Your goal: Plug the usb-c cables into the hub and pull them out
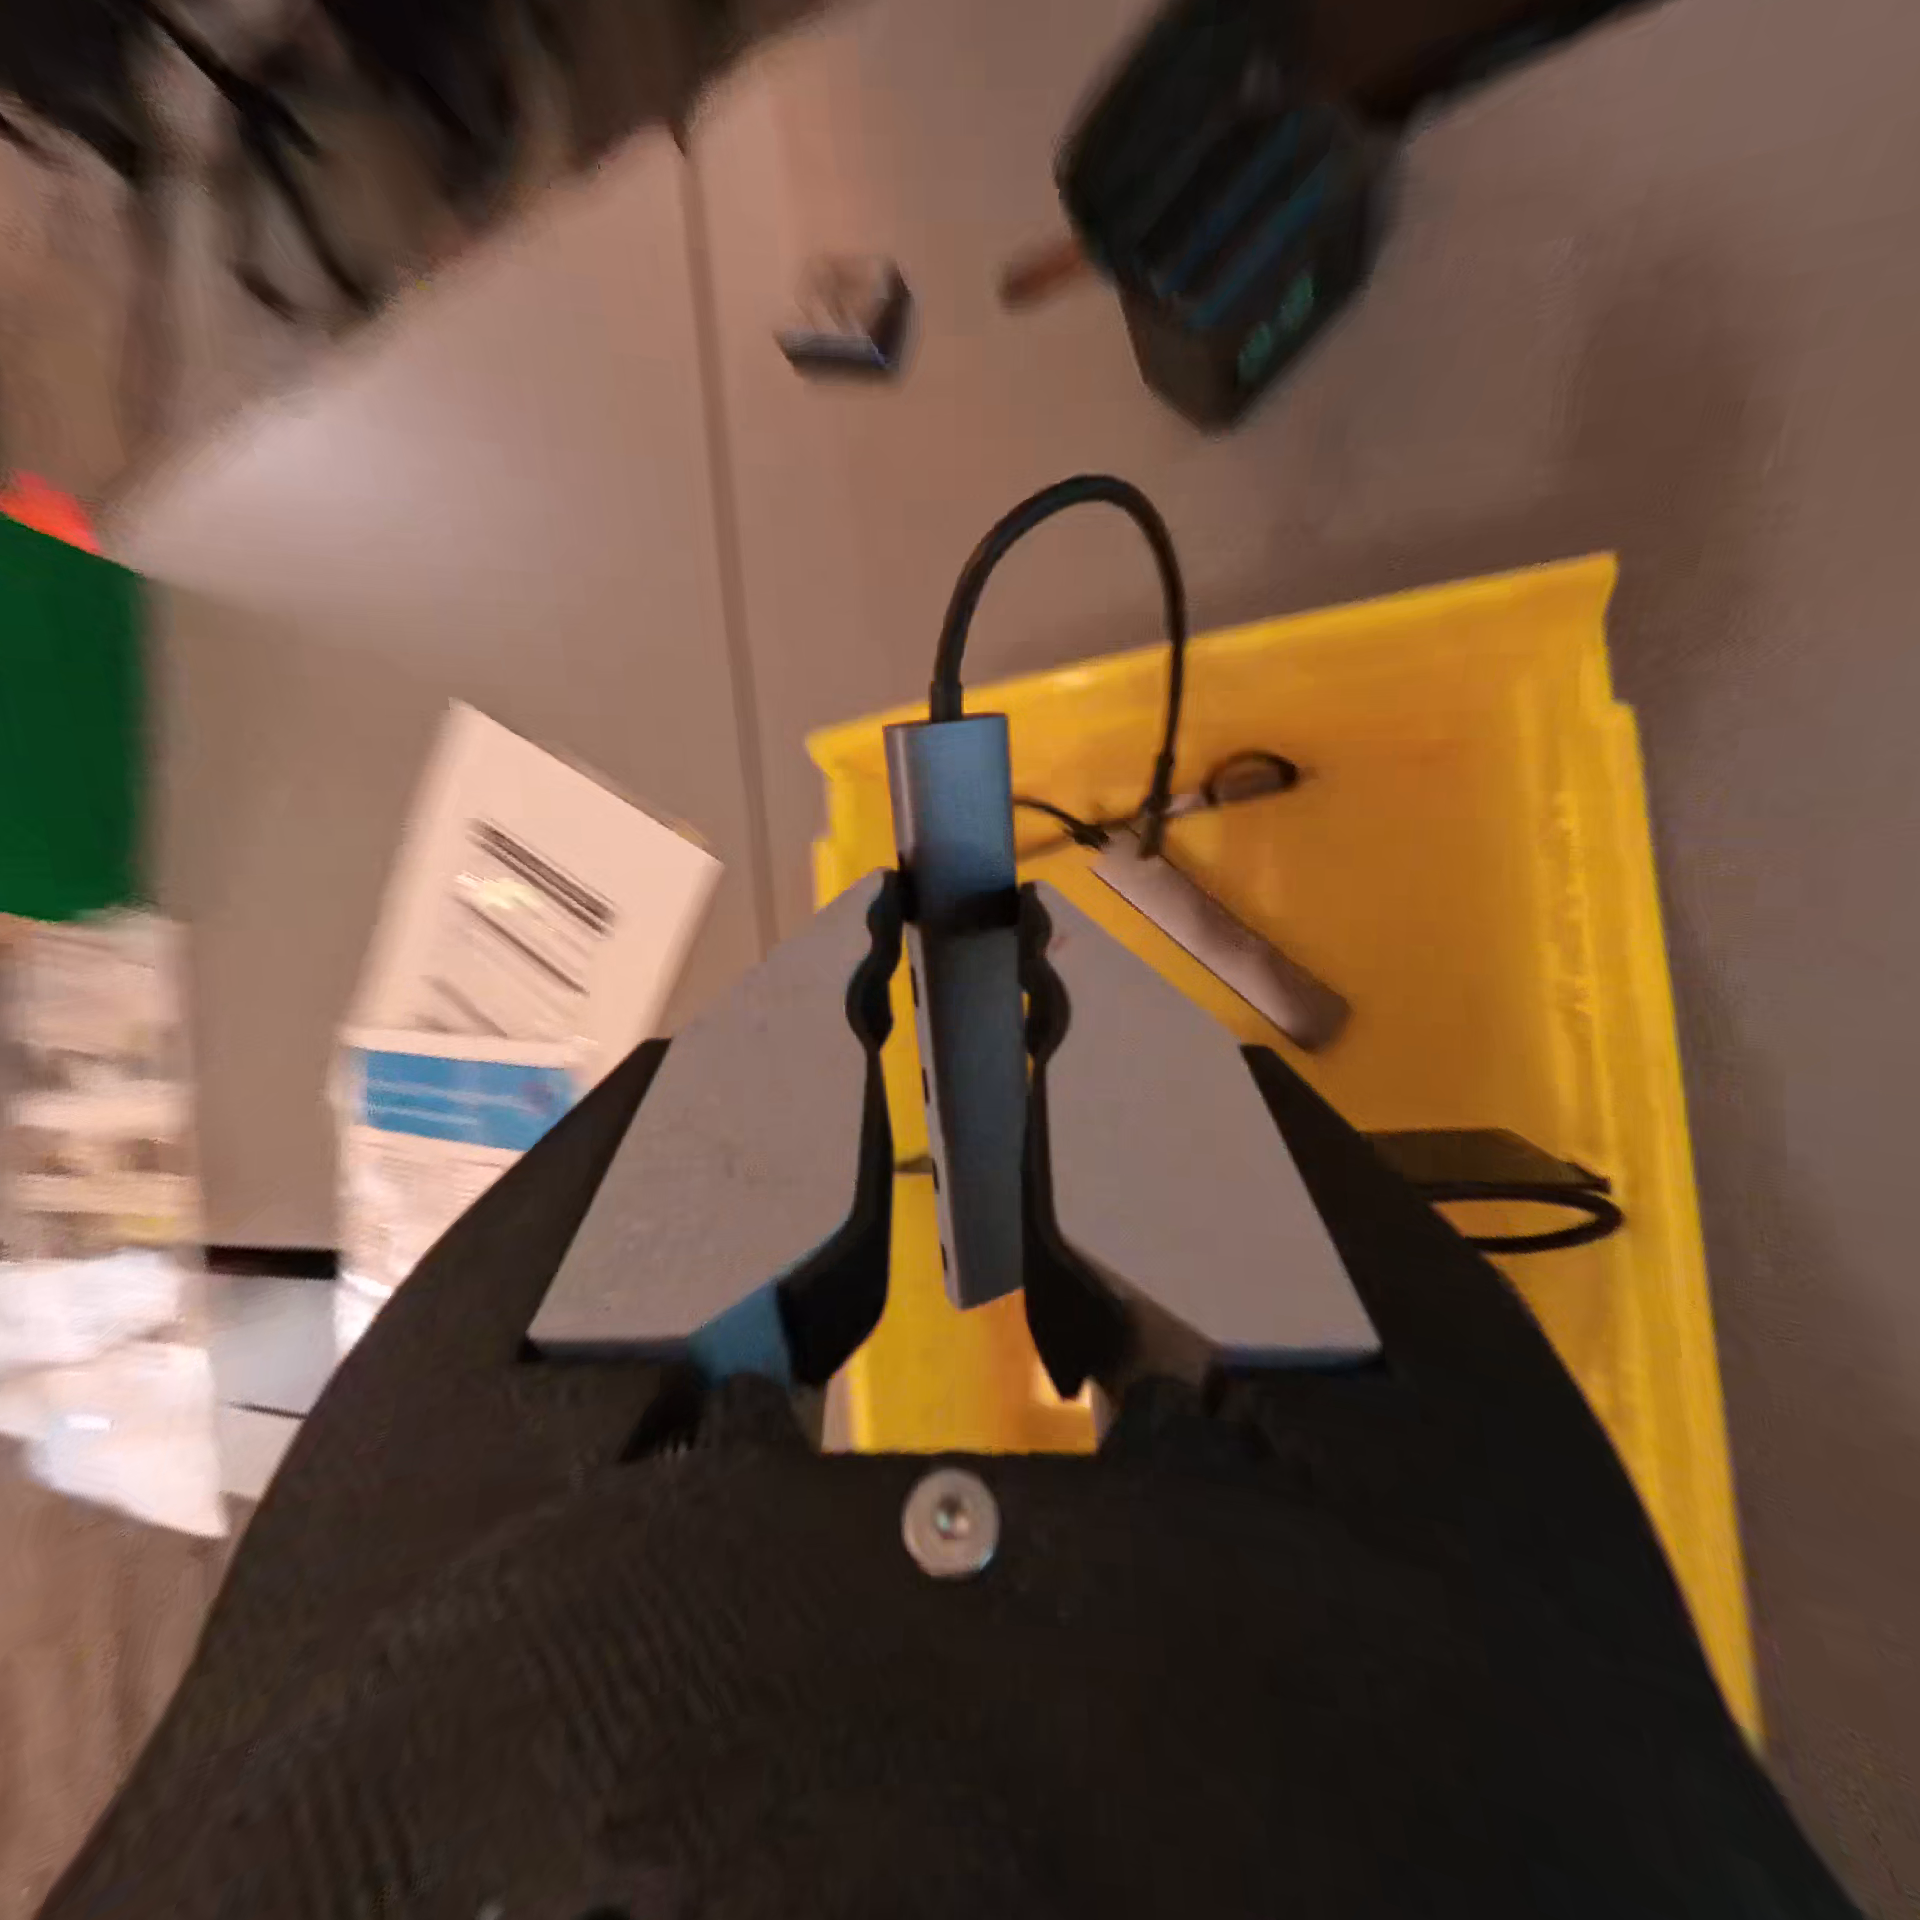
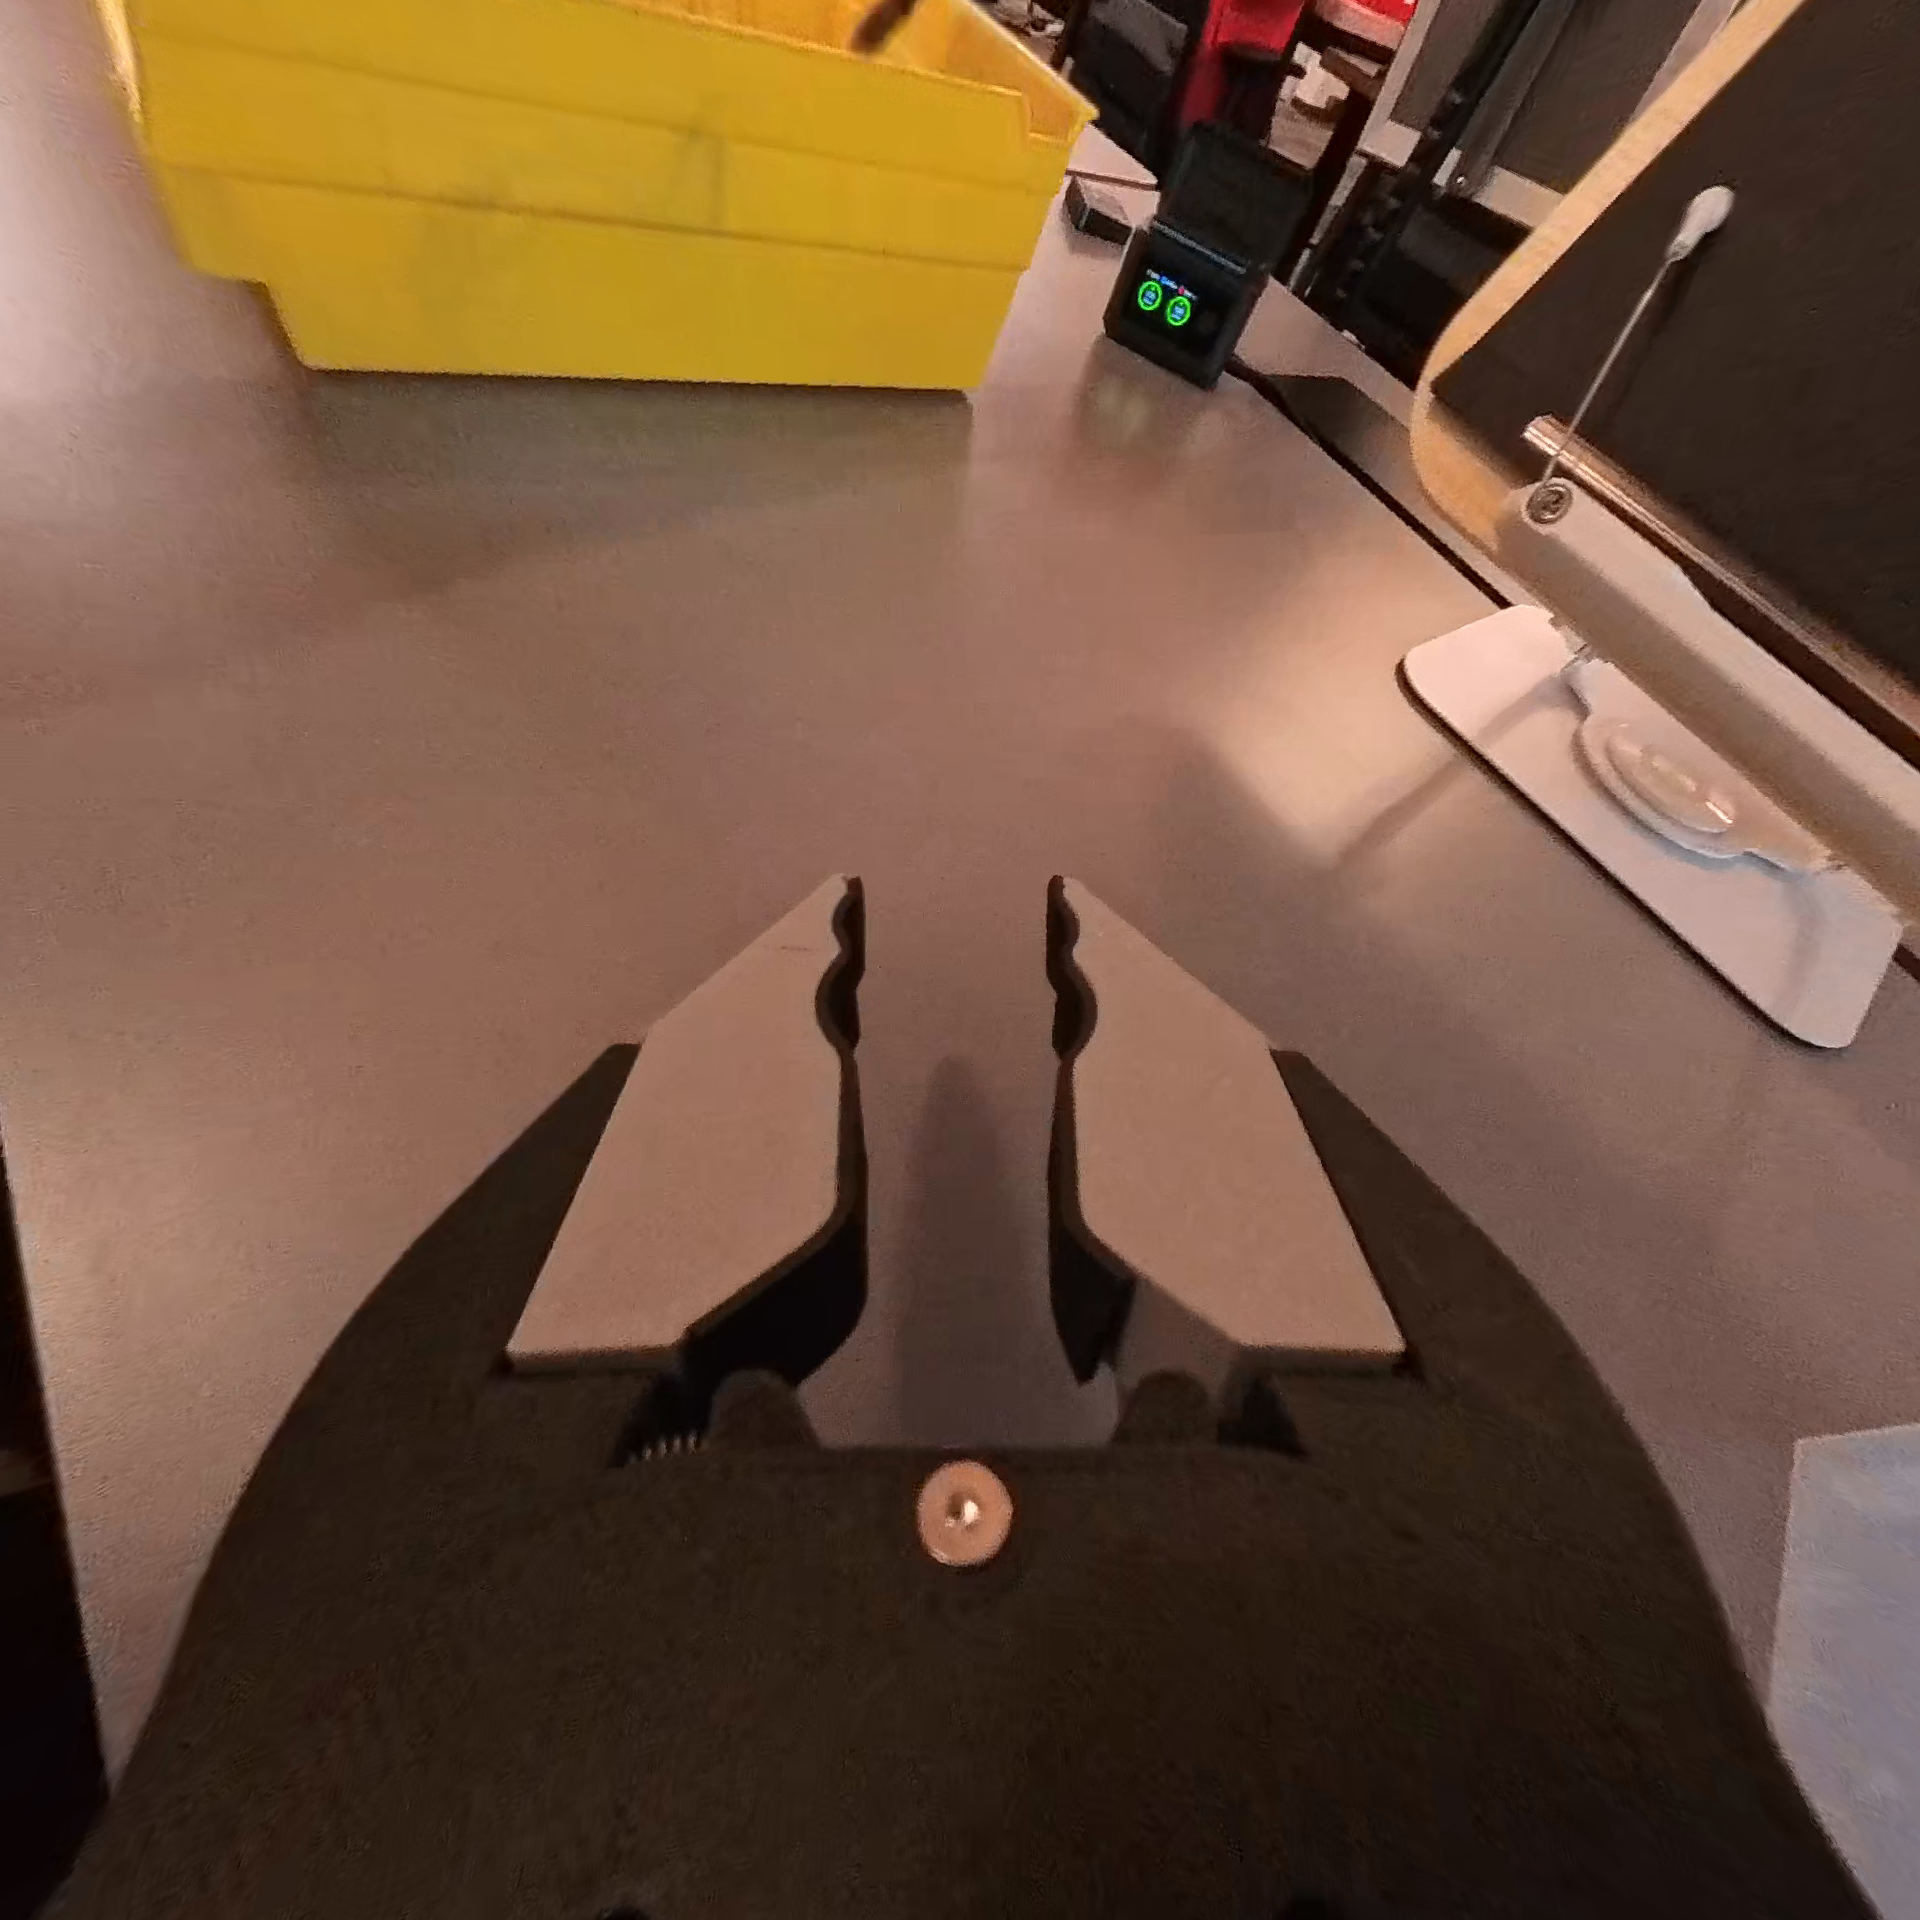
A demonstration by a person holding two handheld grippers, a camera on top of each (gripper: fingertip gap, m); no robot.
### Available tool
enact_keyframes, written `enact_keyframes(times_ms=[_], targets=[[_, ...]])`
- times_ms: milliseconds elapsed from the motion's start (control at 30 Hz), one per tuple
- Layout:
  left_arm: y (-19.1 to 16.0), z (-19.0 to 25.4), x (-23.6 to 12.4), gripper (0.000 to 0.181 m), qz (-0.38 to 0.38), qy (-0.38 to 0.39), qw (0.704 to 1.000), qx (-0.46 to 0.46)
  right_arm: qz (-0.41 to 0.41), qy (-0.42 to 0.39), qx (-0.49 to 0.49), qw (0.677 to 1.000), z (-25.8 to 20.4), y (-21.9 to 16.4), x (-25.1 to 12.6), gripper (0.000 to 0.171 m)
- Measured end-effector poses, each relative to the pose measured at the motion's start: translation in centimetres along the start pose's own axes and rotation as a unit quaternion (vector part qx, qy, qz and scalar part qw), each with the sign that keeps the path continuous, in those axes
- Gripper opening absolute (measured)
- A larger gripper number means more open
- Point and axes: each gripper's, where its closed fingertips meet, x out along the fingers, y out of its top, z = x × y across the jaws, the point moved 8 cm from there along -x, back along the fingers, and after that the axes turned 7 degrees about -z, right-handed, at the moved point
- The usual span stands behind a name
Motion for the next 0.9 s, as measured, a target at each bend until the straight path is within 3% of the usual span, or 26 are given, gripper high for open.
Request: enact_keyframes(times_ms=[100, 233, 333, 467, 667, 767, 900], targets=[[1.4, 2.0, -6.1, 0.020, 0.116, 0.069, 0.987, 0.090, -0.001, -0.005, 0.011, 1.000, 0.3, -0.1, 0.0, 0.032], [-0.4, 10.3, -11.0, 0.020, 0.194, 0.096, 0.950, 0.223, 0.026, 0.005, 0.055, 0.998, 1.1, 0.0, -0.5, 0.035], [-3.8, 18.6, -11.0, 0.020, 0.232, 0.120, 0.913, 0.313, 0.068, 0.014, 0.081, 0.994, 1.7, 0.3, -1.3, 0.039], [-8.0, 27.8, -7.6, 0.020, 0.278, 0.176, 0.862, 0.386, 0.100, -0.001, 0.105, 0.989, 2.6, 0.3, -2.0, 0.042], [-12.4, 37.7, -3.5, 0.014, 0.274, -0.022, 0.877, 0.394, 0.102, -0.016, 0.124, 0.987, 3.3, -0.2, -2.3, 0.045], [-12.7, 38.0, -3.9, 0.036, 0.281, -0.074, 0.887, 0.360, 0.106, -0.007, 0.134, 0.985, 3.4, -0.2, -2.3, 0.047], [-12.5, 34.8, -6.3, 0.070, 0.271, -0.218, 0.895, 0.279, 0.107, 0.002, 0.134, 0.985, 3.2, -0.2, -2.2, 0.048]])
